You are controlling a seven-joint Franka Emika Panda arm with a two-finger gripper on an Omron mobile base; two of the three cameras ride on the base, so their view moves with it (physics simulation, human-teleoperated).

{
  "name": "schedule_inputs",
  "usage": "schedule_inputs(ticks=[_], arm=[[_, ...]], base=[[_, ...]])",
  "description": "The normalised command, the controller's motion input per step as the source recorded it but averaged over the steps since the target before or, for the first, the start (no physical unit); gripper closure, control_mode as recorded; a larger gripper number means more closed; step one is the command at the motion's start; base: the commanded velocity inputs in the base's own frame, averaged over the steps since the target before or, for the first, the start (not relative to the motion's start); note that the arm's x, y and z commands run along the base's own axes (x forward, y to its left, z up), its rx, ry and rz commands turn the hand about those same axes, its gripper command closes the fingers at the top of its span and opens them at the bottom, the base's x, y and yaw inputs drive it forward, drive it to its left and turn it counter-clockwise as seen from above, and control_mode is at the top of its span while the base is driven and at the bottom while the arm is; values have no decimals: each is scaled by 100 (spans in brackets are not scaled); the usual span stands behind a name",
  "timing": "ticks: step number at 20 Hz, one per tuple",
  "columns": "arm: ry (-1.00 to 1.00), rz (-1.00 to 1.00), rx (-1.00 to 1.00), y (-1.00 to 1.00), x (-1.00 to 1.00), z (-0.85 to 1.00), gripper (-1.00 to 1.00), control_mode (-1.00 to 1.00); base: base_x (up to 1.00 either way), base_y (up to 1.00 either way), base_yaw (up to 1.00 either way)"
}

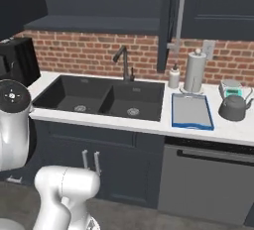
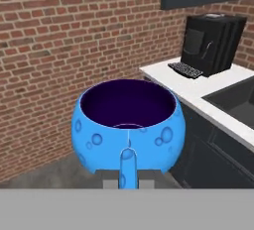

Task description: Pick the kettle from the counter and place it on the tray. Then pick the mug from the cabinet and place it on the tray. Then close the cabinet doors.

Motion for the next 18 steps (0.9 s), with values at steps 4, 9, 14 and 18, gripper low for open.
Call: schedule_inputs(ticks=[4, 9, 14, 18], arm=[[0, 0, 0, 0, 0, 0, 100, 100], [0, 0, 0, 0, 0, 0, 100, 100], [0, 0, 0, 0, 0, 0, 100, 100], [0, 0, 0, 0, 0, 0, 100, 100]], base=[[-100, -51, 0], [-53, -81, 0], [4, -92, 0], [11, -87, 0]])
